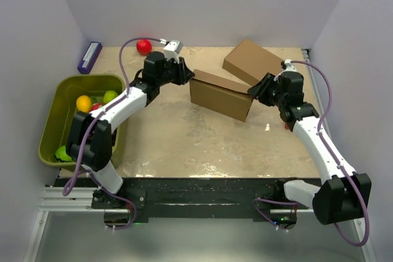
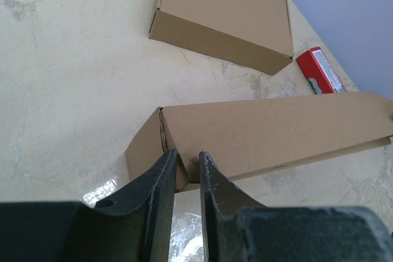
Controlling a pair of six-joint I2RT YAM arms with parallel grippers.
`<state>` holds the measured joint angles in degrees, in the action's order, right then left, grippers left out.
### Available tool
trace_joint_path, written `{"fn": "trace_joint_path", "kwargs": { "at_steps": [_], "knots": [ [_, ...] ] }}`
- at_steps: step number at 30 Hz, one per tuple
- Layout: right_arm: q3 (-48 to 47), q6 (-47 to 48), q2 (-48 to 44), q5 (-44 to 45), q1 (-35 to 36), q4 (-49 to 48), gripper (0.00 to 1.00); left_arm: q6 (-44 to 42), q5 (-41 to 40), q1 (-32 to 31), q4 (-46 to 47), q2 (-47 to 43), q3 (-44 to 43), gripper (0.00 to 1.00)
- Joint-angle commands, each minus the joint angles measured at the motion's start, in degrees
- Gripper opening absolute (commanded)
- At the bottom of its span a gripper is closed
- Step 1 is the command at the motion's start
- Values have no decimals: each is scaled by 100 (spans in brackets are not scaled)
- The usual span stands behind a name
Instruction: Fold the paper box
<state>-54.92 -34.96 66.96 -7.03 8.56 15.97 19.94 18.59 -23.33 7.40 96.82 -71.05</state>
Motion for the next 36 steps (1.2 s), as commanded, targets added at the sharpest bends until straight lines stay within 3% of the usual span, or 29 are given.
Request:
{"fn": "trace_joint_path", "kwargs": {
  "at_steps": [1, 10, 14, 20, 36],
  "knots": [
    [411, 349, 72, 650, -30, 759, 39, -623, -741, -74, -1056, 39, 74, 26],
    [499, 657, -43, 1160, -30, 1093, 43, -913, -1489, -224, -1609, 74, -32, 28],
    [543, 657, 19, 1089, -30, 1119, 43, -1036, -1762, -277, -1812, 101, -85, 39],
    [596, 692, 10, 1186, -38, 1242, 43, -993, -1657, -268, -1821, 153, -41, 45],
    [1343, 508, 230, 711, -258, 917, 28, -492, -630, 4, -1092, 136, 951, 35]
  ]
}}
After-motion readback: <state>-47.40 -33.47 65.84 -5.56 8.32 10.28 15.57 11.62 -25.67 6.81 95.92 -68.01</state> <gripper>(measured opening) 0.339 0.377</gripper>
